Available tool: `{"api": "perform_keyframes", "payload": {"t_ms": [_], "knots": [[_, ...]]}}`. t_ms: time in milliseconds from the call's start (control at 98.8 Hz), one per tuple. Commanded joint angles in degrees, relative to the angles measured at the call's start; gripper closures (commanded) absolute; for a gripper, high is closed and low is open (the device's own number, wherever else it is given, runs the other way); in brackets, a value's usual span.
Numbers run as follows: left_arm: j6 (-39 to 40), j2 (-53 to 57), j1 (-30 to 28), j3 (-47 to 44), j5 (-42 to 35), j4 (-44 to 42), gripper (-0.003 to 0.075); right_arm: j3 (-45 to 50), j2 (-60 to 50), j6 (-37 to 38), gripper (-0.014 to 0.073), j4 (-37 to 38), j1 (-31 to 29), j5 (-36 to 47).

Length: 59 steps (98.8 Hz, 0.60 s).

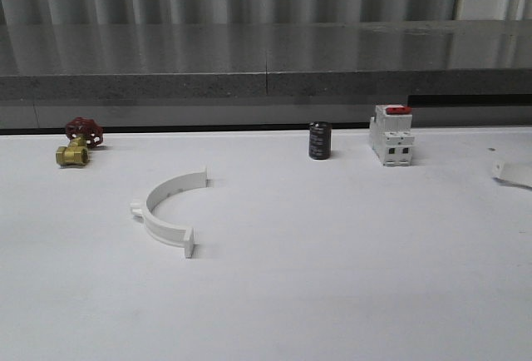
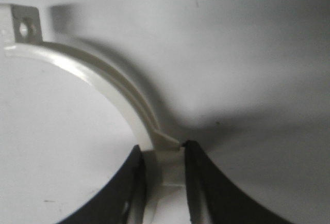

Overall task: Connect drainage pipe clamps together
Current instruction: 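Grasp the second clamp's end tab with the right gripper and lift, then carry the clamp to the first half and join their ends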

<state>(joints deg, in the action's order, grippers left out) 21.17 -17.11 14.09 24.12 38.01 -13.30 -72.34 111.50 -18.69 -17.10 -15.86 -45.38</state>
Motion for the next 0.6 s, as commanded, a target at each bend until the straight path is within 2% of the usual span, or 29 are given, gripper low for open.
{"api": "perform_keyframes", "payload": {"t_ms": [0, 121, 243, 587], "knots": [[0.50, -0.54, -0.10, 1.40, -4.36, -0.52, 0.0741, -1.49, -5.21, 1.14, 0.0503, -2.65, 2.00, -0.25], [0.50, -0.54, -0.10, 1.40, -4.36, -0.52, 0.0741, -1.55, -8.89, 5.96, 0.0503, -1.50, 6.82, -0.02], [0.50, -0.54, -0.10, 1.40, -4.36, -0.52, 0.0741, -1.61, -11.74, 13.60, 0.0503, 2.63, 14.53, 0.34], [0.50, -0.54, -0.10, 1.40, -4.36, -0.52, 0.0741, -9.43, -10.22, 46.00, 0.0503, 21.88, 36.83, 0.65]]}}
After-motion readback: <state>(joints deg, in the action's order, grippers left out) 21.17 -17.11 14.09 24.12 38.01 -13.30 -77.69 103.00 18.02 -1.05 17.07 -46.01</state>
